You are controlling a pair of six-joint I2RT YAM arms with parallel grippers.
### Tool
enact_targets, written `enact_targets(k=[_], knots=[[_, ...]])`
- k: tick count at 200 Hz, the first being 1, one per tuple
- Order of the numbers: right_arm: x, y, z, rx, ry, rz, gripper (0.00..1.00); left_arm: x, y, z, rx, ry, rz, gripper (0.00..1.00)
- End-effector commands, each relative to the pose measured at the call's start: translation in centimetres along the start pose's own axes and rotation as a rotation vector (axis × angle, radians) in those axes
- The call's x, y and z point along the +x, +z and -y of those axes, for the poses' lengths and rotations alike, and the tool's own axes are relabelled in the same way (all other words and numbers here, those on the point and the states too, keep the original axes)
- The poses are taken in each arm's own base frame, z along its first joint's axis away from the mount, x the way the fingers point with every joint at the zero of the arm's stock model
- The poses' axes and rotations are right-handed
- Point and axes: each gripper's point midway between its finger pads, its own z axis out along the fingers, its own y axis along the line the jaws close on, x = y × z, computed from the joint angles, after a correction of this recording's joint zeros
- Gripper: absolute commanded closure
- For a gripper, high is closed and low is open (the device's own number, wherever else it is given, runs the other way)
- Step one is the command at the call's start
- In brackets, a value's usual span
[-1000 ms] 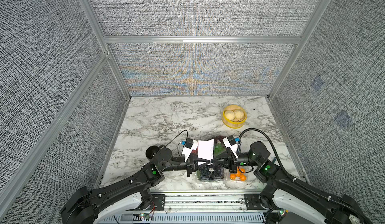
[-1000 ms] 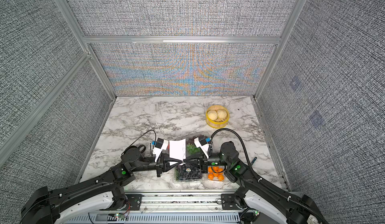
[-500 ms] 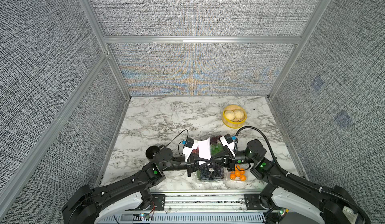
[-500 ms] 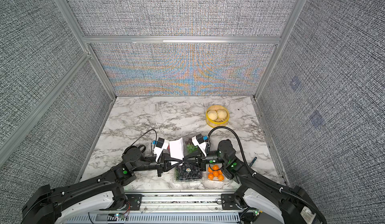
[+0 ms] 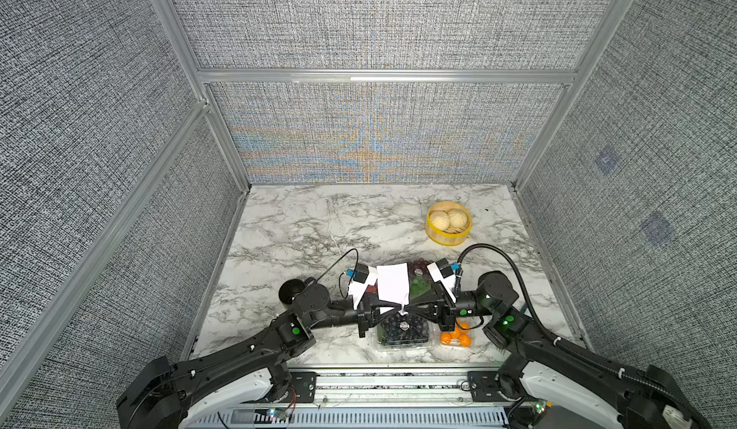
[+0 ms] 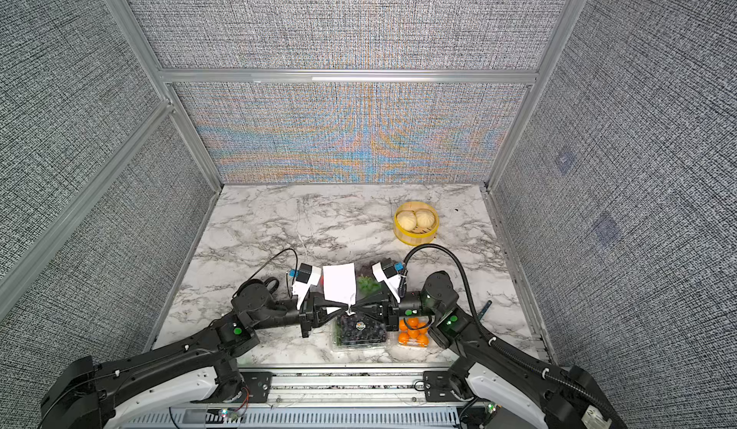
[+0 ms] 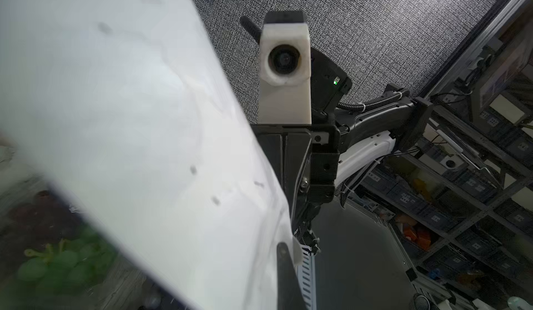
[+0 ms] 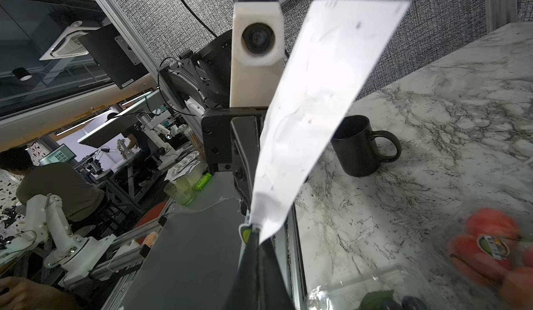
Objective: Label fruit boxes
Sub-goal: Adjust the label sticker.
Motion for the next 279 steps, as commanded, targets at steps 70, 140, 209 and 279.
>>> enact_targets(k=[70, 140, 209, 279], knots=[[-0.5, -0.1, 0.2, 0.03, -0.037, 0.011, 1.0, 0.3, -0.4, -0.4, -0.027, 0.016, 0.007, 1.0], [-0.2, 0.1, 0.5, 0.032, -0.028, -0.003, 1.0, 0.2, 0.0, -0.6, -0.03, 0.012, -0.001, 0.82], [-0.1, 0.0, 0.7, 0.052, -0.032, -0.008, 1.0, 0.2, 0.3, -1.1, -0.051, 0.006, -0.006, 0.74], [0.0, -0.3, 0.7, 0.074, -0.039, -0.008, 1.0, 0.0, 0.4, -1.2, -0.054, 0.007, 0.0, 0.72]])
